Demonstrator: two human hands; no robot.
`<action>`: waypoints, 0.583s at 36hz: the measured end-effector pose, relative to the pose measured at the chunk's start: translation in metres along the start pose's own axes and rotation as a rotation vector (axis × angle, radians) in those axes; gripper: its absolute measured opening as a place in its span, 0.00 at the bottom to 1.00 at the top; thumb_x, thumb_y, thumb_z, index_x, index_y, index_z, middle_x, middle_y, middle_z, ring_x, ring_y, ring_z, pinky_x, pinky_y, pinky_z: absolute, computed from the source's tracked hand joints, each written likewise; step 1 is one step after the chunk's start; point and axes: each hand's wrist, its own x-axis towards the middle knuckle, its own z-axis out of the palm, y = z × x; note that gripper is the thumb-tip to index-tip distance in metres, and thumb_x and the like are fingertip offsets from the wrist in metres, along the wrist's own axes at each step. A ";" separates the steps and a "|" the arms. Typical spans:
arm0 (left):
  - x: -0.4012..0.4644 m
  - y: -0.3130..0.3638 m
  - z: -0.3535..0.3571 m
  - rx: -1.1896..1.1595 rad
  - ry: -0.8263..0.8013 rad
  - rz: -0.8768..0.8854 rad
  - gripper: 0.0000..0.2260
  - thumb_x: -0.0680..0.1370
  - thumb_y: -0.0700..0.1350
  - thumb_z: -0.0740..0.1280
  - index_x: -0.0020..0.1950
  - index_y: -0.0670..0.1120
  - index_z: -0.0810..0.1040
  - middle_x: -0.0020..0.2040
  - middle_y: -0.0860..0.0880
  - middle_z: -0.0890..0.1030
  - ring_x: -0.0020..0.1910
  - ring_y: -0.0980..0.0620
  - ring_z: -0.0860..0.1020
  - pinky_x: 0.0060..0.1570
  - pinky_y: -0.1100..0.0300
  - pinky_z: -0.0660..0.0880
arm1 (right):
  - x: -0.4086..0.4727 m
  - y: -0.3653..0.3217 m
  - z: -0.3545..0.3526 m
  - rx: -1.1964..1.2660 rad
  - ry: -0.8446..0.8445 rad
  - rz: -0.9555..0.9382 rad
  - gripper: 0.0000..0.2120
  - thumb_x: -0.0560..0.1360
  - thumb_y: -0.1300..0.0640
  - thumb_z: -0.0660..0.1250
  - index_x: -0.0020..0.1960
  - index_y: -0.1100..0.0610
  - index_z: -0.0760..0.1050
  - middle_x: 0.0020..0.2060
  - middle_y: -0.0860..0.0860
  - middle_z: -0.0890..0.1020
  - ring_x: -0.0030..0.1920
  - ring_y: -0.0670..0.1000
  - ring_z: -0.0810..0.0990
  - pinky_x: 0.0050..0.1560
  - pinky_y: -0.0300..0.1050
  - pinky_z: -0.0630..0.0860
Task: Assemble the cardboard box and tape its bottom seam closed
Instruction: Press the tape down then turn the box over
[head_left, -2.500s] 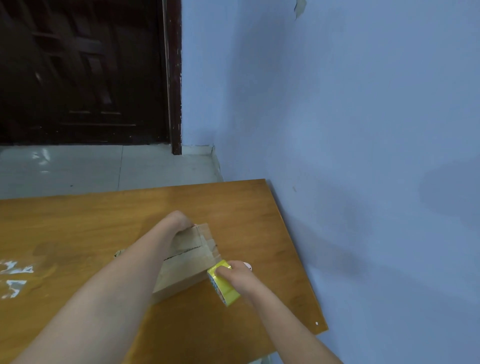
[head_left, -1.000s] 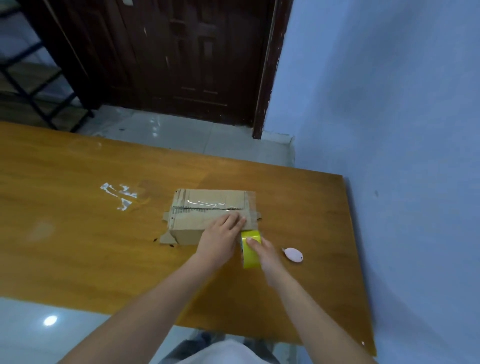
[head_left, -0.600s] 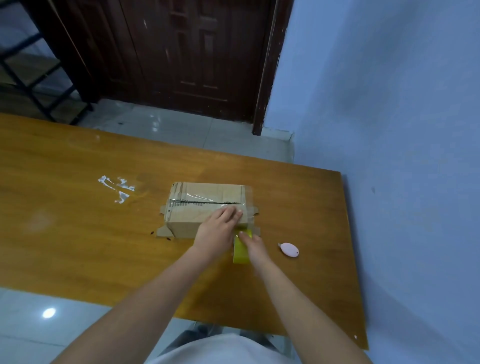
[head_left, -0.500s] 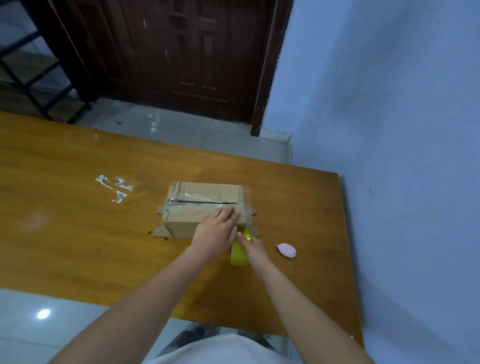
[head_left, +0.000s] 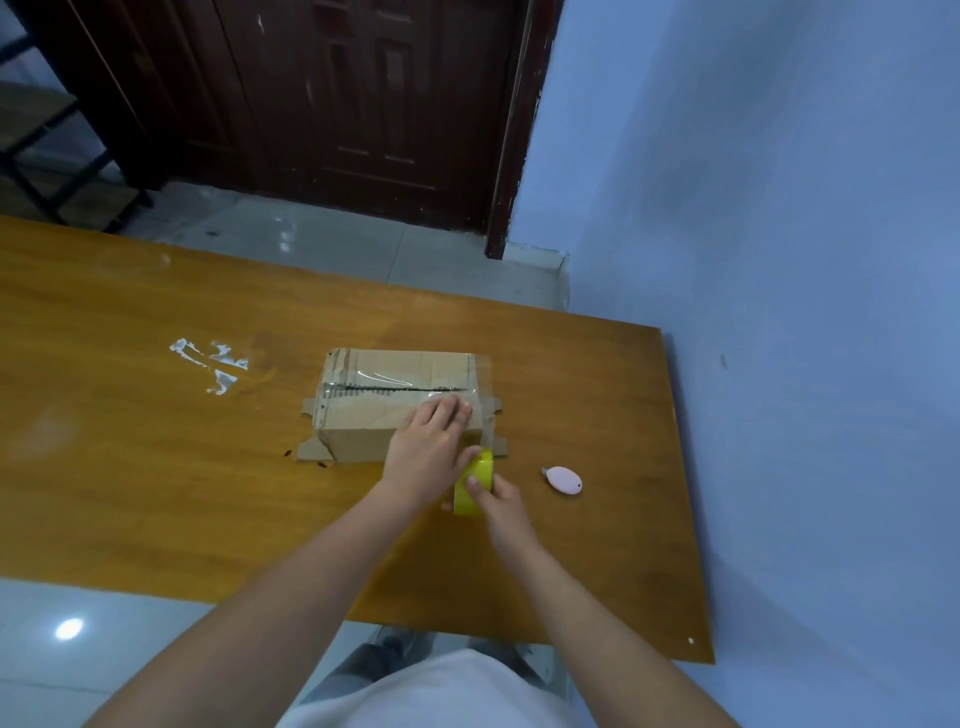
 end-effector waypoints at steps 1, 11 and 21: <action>0.000 0.000 0.000 0.001 0.002 0.003 0.29 0.79 0.62 0.51 0.76 0.47 0.58 0.74 0.47 0.63 0.73 0.47 0.59 0.68 0.53 0.60 | 0.001 0.000 0.001 0.009 0.002 -0.002 0.09 0.79 0.61 0.60 0.55 0.64 0.75 0.41 0.57 0.82 0.36 0.51 0.83 0.46 0.43 0.78; -0.008 -0.001 0.005 0.025 0.032 0.052 0.33 0.77 0.63 0.58 0.75 0.45 0.60 0.73 0.45 0.65 0.72 0.44 0.62 0.68 0.51 0.62 | 0.000 0.012 -0.002 0.098 0.047 0.128 0.10 0.79 0.55 0.62 0.52 0.59 0.79 0.36 0.54 0.85 0.35 0.50 0.84 0.38 0.37 0.78; -0.009 0.000 0.015 0.053 0.016 0.055 0.37 0.76 0.64 0.59 0.78 0.45 0.51 0.77 0.45 0.57 0.76 0.45 0.53 0.73 0.51 0.51 | 0.010 0.005 0.000 0.003 0.057 0.215 0.12 0.80 0.53 0.60 0.50 0.62 0.77 0.26 0.48 0.83 0.27 0.44 0.82 0.30 0.32 0.75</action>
